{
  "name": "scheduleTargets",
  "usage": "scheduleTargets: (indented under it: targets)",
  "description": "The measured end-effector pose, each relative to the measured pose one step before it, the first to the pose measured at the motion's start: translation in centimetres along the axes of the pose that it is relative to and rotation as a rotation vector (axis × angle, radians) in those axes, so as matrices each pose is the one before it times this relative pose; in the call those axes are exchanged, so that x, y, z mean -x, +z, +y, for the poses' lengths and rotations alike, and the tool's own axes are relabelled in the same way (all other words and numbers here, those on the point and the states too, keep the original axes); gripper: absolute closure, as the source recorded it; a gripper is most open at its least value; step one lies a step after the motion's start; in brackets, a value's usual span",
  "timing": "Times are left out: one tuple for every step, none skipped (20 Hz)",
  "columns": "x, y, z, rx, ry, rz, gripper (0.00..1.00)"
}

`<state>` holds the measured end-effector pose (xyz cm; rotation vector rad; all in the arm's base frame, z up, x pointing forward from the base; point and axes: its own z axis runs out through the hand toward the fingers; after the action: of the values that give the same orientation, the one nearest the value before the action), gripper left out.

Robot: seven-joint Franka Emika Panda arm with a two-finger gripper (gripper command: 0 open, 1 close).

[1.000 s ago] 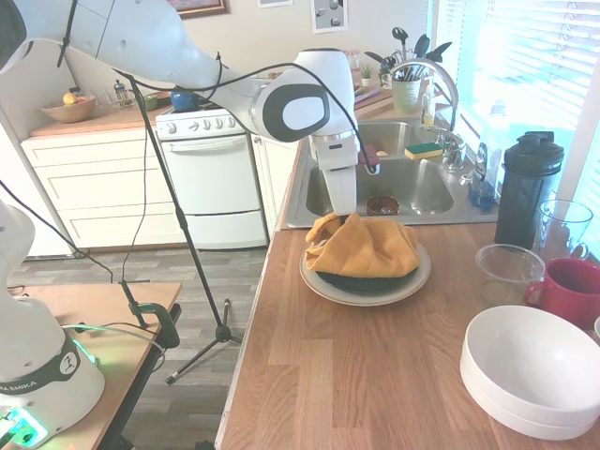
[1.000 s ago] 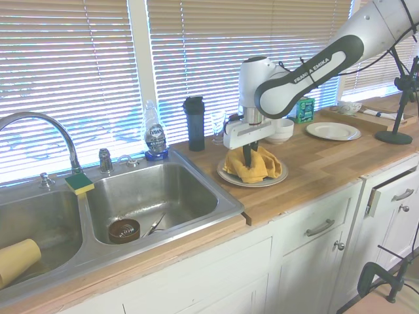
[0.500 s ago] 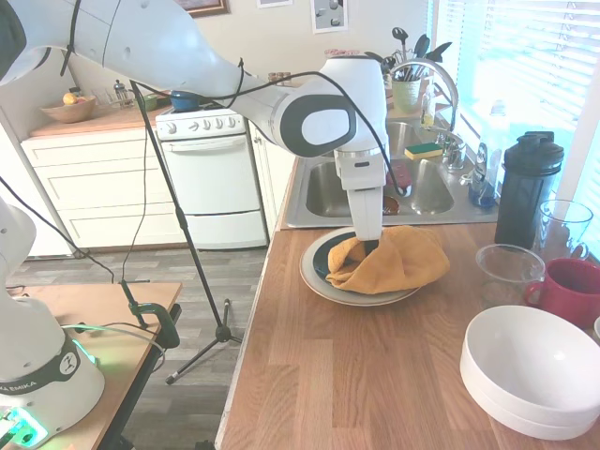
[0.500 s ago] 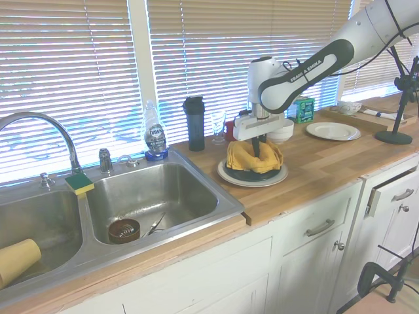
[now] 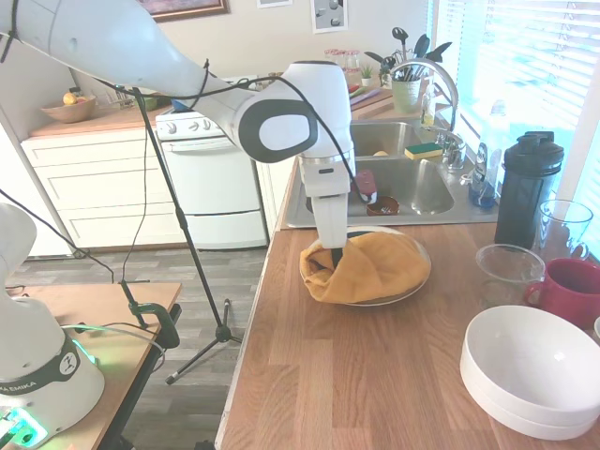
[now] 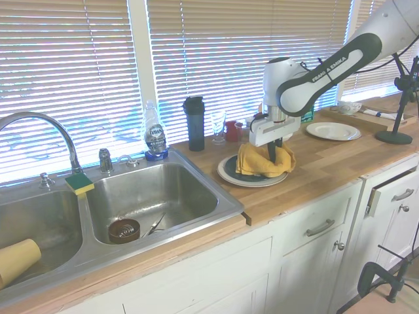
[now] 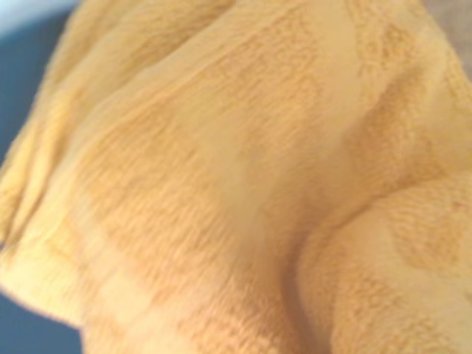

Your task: Wipe the blue plate in clockwise motion

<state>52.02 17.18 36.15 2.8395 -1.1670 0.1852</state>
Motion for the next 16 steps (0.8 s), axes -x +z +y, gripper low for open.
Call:
scheduleTargets:
  targets:
    - [0.814, -0.107, 0.254, 0.00132, -0.01156, -0.00045, 1.0]
    - [0.847, -0.057, 0.069, 0.00102, -0.01364, -0.00039, 1.0]
    - [0.837, 0.015, -0.121, 0.00102, -0.01536, -0.00106, 1.0]
    - [0.861, 0.035, -0.255, -0.00054, -0.01525, -0.00094, 1.0]
    - [0.875, 0.028, -0.345, -0.00079, -0.01373, -0.00089, 1.0]
    - [0.799, -0.045, -0.372, -0.00224, -0.01027, 0.00049, 1.0]
    - [0.765, -0.101, -0.398, -0.00353, -0.00813, 0.001, 1.0]
    - [0.71, -0.119, -0.376, -0.00372, -0.00518, 0.00142, 1.0]
    - [0.622, -0.108, -0.358, -0.00316, -0.00441, 0.00152, 1.0]
    - [0.519, -0.106, -0.361, -0.00293, -0.00314, 0.0014, 1.0]
    - [0.424, -0.094, -0.369, -0.00353, -0.0022, 0.0007, 1.0]
    - [0.3, -0.108, -0.462, -0.00424, 0.00052, 0.00107, 1.0]
    - [0.158, -0.041, -0.455, -0.00348, -0.00052, 0.00081, 1.0]
    - [0.023, -0.022, -0.473, -0.00372, 0.00063, 0.00036, 1.0]
    - [-0.024, 0.065, -0.526, -0.00311, 0.00197, -0.00016, 1.0]
    - [-0.094, 0.059, -0.555, -0.00357, 0.00185, 0.00086, 1.0]
